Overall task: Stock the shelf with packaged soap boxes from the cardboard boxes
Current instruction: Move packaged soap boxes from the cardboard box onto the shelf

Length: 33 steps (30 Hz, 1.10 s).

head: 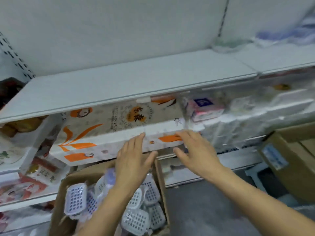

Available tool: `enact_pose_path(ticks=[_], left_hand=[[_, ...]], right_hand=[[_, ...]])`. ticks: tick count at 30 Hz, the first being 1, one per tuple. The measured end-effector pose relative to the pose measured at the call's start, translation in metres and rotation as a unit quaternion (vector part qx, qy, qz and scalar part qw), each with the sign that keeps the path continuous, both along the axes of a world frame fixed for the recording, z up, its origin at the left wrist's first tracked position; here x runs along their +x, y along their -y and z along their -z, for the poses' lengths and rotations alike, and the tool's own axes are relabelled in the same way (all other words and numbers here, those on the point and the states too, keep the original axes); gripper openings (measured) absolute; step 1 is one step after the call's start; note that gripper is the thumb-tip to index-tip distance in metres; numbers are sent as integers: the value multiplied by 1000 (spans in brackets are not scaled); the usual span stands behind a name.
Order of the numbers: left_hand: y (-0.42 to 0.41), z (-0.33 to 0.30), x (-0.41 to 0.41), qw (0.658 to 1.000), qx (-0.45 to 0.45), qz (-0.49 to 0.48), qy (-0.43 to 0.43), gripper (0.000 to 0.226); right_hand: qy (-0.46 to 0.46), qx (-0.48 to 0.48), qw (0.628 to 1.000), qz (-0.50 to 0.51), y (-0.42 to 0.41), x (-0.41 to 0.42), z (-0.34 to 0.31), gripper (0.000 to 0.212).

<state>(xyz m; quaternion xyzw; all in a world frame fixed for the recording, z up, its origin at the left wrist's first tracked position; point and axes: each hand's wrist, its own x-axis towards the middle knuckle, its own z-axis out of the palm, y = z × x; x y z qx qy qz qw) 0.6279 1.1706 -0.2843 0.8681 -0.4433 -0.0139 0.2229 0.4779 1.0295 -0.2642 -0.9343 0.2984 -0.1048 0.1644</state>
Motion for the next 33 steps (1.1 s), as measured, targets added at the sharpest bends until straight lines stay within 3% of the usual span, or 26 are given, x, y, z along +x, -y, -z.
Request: enact_pose_path(ticks=[7,14,26,33], left_hand=[[125,-90,-183,981,-169,88,35,65],[245,-135,-311,960,-210,181,27,66],[484,-169,-422,936,-210,283,24,67],[641,-188,-453,935,-188,293,-63,67]], right_hand=[[139,-106,981,86,99,-211,-86,44],[168,-168,958,160,198,-361,-137,51],[135,-210,945,211,423,-494,-171,56],[92,-191,952,221,578,-537,-192,61]])
